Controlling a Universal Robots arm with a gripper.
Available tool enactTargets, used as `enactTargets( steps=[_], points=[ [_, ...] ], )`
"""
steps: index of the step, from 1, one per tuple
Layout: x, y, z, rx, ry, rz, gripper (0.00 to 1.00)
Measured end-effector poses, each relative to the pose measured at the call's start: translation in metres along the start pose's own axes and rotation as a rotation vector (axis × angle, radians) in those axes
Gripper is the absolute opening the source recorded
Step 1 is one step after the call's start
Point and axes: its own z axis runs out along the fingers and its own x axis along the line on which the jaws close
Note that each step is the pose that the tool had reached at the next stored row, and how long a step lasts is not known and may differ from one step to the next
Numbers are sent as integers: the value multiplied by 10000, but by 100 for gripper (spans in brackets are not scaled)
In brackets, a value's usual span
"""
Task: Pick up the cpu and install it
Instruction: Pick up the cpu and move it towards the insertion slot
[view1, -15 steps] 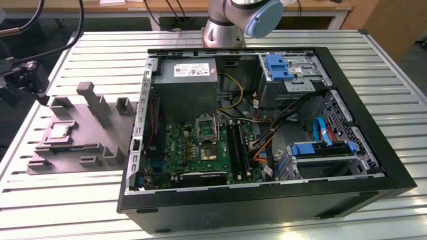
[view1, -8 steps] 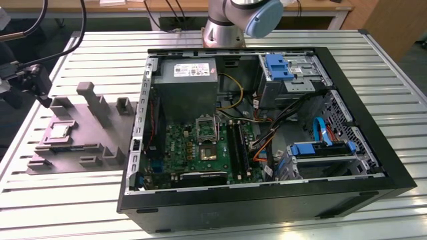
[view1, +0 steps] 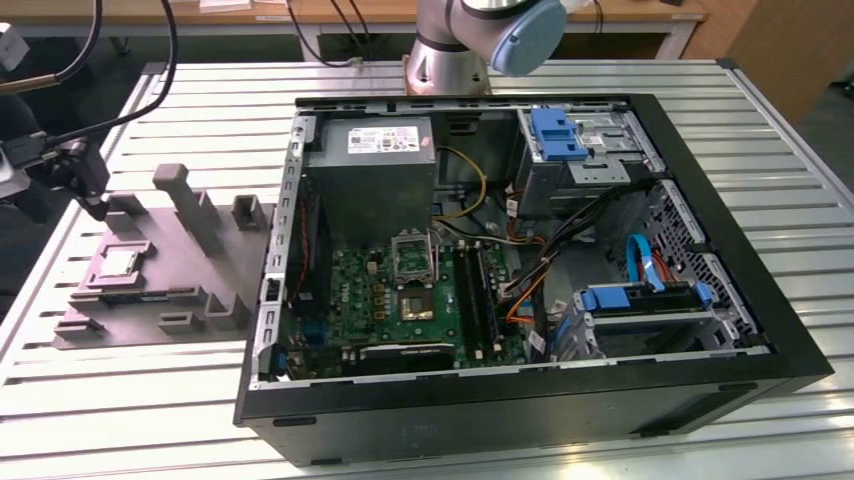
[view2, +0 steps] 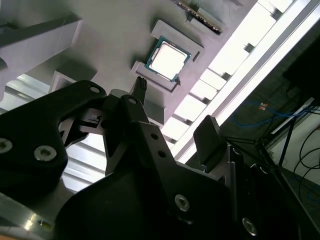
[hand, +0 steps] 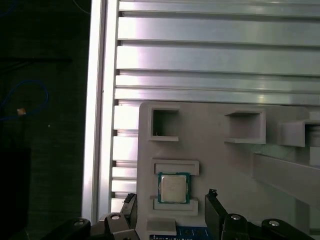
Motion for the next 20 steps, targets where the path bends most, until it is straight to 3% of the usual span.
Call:
enactTargets(
  steps=[13,20],
  points=[
    [0,-1,19,-3,-5,0,65],
    [-20,-17,124,-1,-4,45,65]
  ],
)
